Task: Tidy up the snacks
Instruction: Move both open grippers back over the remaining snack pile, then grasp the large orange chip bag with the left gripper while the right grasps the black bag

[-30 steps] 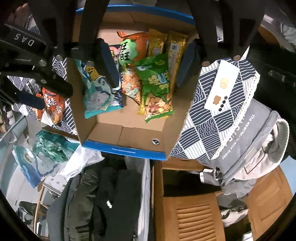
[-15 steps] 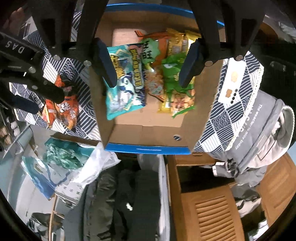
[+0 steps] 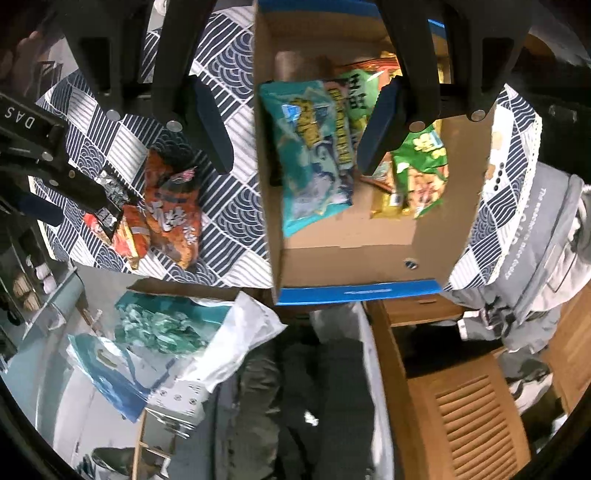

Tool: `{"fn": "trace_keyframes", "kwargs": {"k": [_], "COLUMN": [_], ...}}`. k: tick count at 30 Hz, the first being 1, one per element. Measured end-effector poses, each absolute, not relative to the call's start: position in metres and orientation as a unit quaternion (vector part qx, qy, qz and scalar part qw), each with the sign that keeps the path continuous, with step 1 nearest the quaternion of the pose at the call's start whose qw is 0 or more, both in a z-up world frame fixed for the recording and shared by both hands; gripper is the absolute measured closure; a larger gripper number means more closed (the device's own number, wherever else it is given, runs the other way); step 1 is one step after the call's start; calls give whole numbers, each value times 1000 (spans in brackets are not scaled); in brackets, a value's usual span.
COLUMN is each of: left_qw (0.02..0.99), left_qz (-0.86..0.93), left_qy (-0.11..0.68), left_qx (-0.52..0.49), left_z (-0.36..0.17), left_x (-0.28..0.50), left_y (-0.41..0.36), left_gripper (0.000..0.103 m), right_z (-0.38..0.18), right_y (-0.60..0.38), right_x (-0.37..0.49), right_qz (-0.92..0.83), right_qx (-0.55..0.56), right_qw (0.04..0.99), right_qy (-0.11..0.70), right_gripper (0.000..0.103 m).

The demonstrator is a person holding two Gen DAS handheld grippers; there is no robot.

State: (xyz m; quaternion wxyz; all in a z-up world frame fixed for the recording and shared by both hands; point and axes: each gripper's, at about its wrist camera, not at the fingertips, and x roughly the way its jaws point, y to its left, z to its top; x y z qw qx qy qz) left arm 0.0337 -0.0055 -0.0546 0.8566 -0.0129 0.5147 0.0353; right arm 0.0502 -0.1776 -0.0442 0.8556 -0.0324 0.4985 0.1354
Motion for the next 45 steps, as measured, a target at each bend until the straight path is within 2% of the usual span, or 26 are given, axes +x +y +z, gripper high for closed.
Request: {"fn": "trace_keyframes", "kwargs": {"k": [7,10,22,39,41,45], "left_qw": [851,848,830,809,809,807], "left_qz": [18,11,-6,-31,-33,-32], "left_qy": [525,530,557,588,587,589], "left_qx": [-2,8,30,8,11,9], "left_z": [-61,-67,-100,-153,-157,-163], "left_x": [46,51,86,126,130,136], "left_y": [-35,-49,-95,-133,-137,-139], "left_gripper": [32,27,27,26,19,19], "right_z": [-56,-64,-106,-165,-171,-184], "right_y": [-217,-231,-284,-291,-291,-288], "right_x": [54,59,91,136,137,135], "right_qz": [107,98,100,110,111,113], "right_qx": [-41,-52,-54,-107,-105,-114], "right_qw": [854,851,824,804,800,790], "right_qy": [507,513,556,574,580,591], "right_gripper": [23,23,23,23,23,23]}}
